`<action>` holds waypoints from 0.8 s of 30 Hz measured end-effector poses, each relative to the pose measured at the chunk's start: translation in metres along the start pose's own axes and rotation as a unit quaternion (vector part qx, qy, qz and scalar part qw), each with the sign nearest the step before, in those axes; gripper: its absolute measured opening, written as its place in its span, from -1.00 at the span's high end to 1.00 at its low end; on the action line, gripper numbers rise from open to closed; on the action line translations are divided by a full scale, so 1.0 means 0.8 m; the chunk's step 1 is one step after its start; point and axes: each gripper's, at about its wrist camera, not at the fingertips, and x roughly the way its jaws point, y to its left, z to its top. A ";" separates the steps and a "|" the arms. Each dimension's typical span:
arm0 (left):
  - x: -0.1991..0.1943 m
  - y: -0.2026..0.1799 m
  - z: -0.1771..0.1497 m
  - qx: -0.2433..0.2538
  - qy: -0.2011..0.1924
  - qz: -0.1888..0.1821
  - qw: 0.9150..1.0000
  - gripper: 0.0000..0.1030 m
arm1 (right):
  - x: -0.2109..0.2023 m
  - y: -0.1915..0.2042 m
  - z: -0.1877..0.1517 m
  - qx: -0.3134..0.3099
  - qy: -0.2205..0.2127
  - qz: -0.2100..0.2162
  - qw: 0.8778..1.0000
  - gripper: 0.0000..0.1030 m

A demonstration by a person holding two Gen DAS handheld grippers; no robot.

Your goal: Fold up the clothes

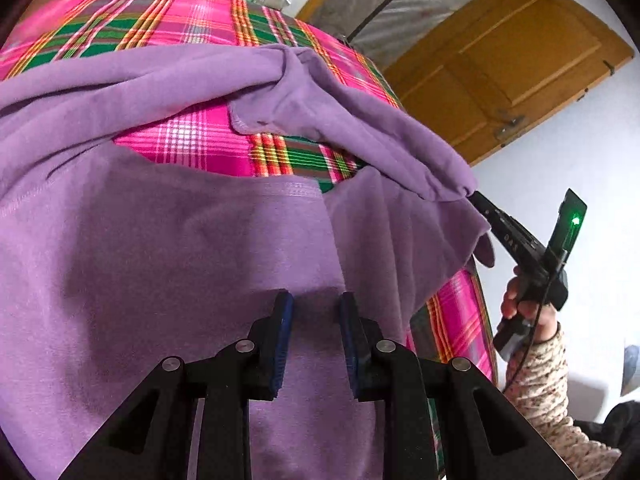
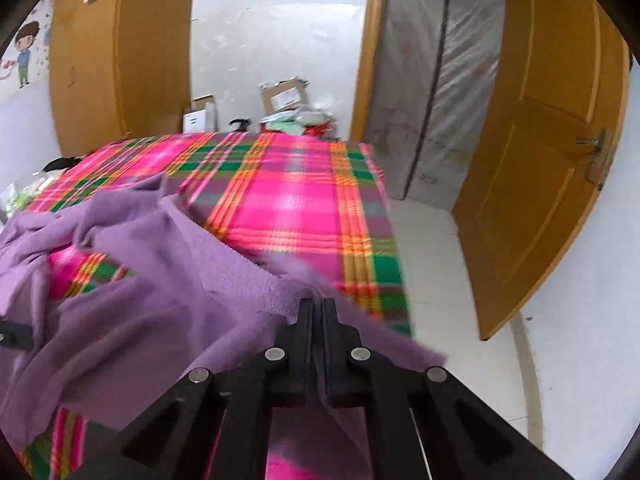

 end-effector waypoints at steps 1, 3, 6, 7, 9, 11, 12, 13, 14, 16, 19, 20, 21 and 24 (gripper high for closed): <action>-0.001 0.001 0.000 -0.001 0.000 0.000 1.000 0.52 | 0.003 -0.006 0.003 0.004 -0.002 -0.005 1.000 0.92; -0.002 0.002 0.000 -0.002 -0.001 0.002 1.000 0.52 | 0.010 -0.018 0.009 0.014 -0.003 -0.012 1.000 0.93; -0.003 0.002 -0.002 0.001 -0.002 0.005 1.000 0.52 | 0.021 -0.034 0.014 0.025 -0.005 -0.024 0.999 0.95; -0.004 0.003 -0.003 0.001 -0.002 0.005 1.000 0.52 | 0.024 -0.039 0.016 0.027 -0.006 -0.028 0.999 0.95; -0.005 0.004 -0.004 -0.001 -0.003 0.004 1.000 0.52 | 0.033 -0.046 0.020 0.034 0.001 -0.029 0.999 0.95; -0.004 0.005 -0.004 -0.003 -0.004 0.003 1.000 0.52 | 0.038 -0.051 0.021 0.042 0.007 -0.026 0.999 0.95; -0.003 0.005 -0.004 -0.005 -0.005 0.002 1.000 0.52 | 0.040 -0.051 0.022 0.048 0.008 -0.024 0.999 0.95; -0.003 0.005 -0.004 -0.006 -0.005 0.002 1.000 0.52 | 0.038 -0.052 0.021 0.051 0.006 -0.022 0.998 0.95; -0.003 0.005 -0.004 -0.007 -0.005 0.002 1.000 0.52 | 0.036 -0.052 0.022 0.053 0.003 -0.024 0.998 0.95; -0.003 0.003 -0.005 -0.009 -0.006 0.004 1.000 0.52 | 0.032 -0.056 0.022 0.060 0.004 -0.029 0.998 0.94; -0.004 0.000 -0.008 -0.011 -0.006 0.008 1.000 0.52 | 0.012 -0.062 0.021 0.085 0.001 -0.023 0.996 0.90; -0.005 0.000 -0.009 -0.012 -0.006 0.006 1.000 0.52 | 0.002 -0.062 0.019 0.093 -0.002 -0.019 0.995 0.90; -0.007 0.002 -0.011 -0.015 -0.006 0.005 1.000 0.52 | -0.010 -0.061 0.015 0.103 -0.005 -0.010 0.995 0.84; -0.012 0.007 -0.018 -0.023 -0.010 0.001 1.000 0.52 | -0.039 -0.047 0.001 0.121 -0.010 0.046 0.992 0.56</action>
